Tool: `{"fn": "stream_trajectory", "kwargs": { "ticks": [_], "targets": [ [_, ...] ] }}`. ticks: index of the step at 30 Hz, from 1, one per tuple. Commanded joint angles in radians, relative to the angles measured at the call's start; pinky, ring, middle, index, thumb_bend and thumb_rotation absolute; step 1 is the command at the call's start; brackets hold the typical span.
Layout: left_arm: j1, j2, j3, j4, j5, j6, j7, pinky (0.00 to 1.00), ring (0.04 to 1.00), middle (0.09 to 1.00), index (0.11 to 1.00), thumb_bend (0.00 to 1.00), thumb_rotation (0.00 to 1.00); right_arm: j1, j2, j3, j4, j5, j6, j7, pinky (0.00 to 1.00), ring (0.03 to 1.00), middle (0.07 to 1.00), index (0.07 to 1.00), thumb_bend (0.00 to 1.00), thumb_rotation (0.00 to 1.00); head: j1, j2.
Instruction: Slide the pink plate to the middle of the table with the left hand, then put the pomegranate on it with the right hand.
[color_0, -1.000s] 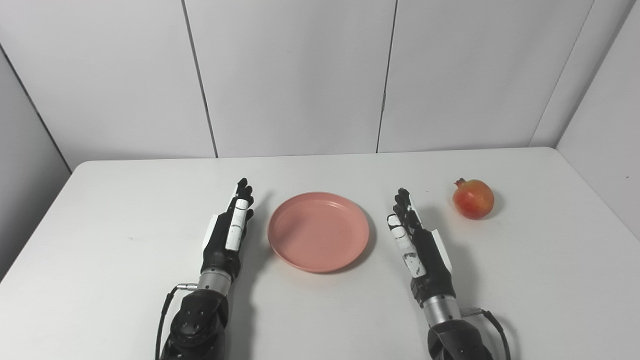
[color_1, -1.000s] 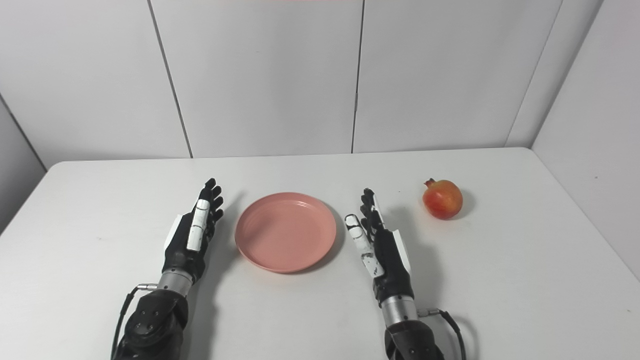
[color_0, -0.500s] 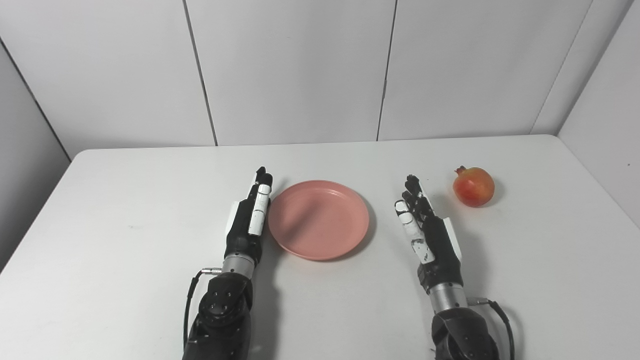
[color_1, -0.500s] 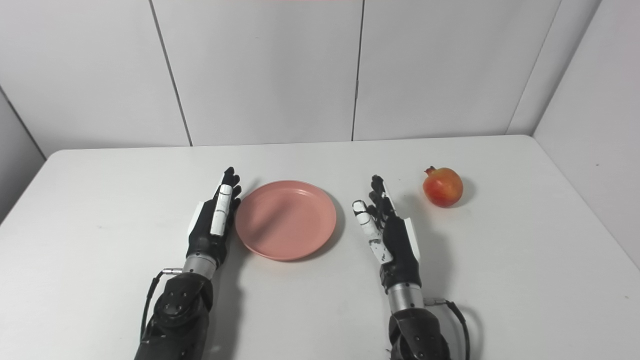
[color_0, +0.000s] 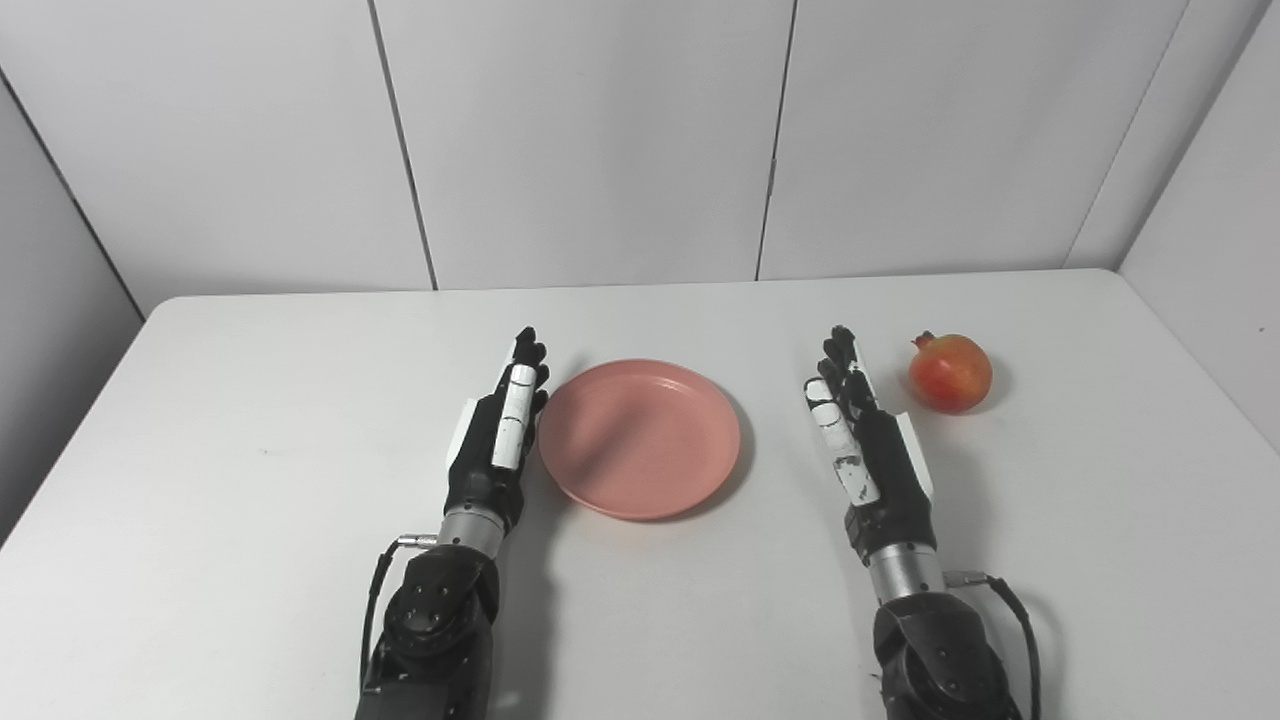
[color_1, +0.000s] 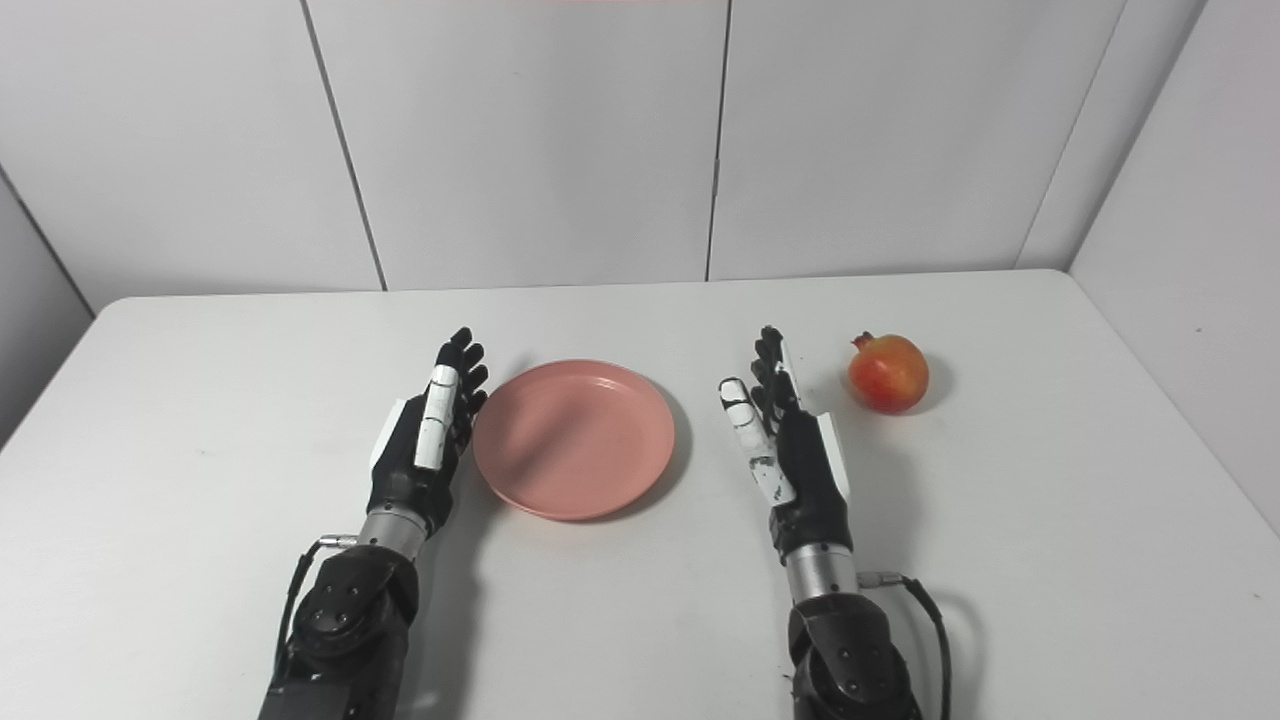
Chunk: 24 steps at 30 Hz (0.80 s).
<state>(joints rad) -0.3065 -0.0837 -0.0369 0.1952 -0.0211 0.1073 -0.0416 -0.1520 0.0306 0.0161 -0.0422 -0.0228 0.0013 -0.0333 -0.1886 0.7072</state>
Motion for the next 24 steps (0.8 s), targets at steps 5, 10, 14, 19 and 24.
{"fn": "stream_trajectory", "kwargs": {
  "ticks": [5, 10, 14, 19, 24],
  "targets": [
    [-0.036, 0.008, 0.013, 0.000, -0.024, -0.037, -0.016, 1.00, 1.000, 1.000, 1.000, 0.69, 1.00, -0.082, -0.048, -0.034, -0.039, -0.041, -0.035, -0.022, 1.00, 1.000, 1.000, 1.000, 0.72, 0.90, -0.035, -0.010],
    [-0.041, 0.021, 0.013, 0.019, -0.028, -0.052, -0.026, 1.00, 1.000, 1.000, 1.000, 0.71, 1.00, -0.124, -0.111, -0.066, -0.041, -0.122, -0.016, -0.053, 1.00, 1.000, 1.000, 1.000, 0.77, 0.94, -0.078, -0.009],
    [-0.042, 0.032, 0.008, 0.027, -0.017, -0.061, -0.019, 1.00, 1.000, 1.000, 1.000, 0.71, 1.00, -0.158, -0.174, -0.090, -0.053, -0.199, 0.027, -0.070, 1.00, 1.000, 1.000, 1.000, 0.77, 0.94, -0.090, -0.003],
    [-0.041, 0.039, 0.007, 0.033, -0.011, -0.080, -0.013, 0.95, 0.980, 0.989, 0.994, 0.69, 1.00, -0.192, -0.254, -0.111, -0.037, -0.284, 0.028, -0.084, 0.95, 0.986, 0.994, 1.000, 0.70, 0.89, -0.104, 0.001],
    [-0.041, 0.046, 0.004, 0.033, -0.012, -0.078, -0.021, 0.96, 0.983, 0.990, 0.997, 0.69, 1.00, -0.213, -0.328, -0.115, -0.032, -0.387, 0.085, -0.076, 0.93, 0.976, 0.991, 0.999, 0.69, 0.80, -0.130, 0.001]
  ]
}}
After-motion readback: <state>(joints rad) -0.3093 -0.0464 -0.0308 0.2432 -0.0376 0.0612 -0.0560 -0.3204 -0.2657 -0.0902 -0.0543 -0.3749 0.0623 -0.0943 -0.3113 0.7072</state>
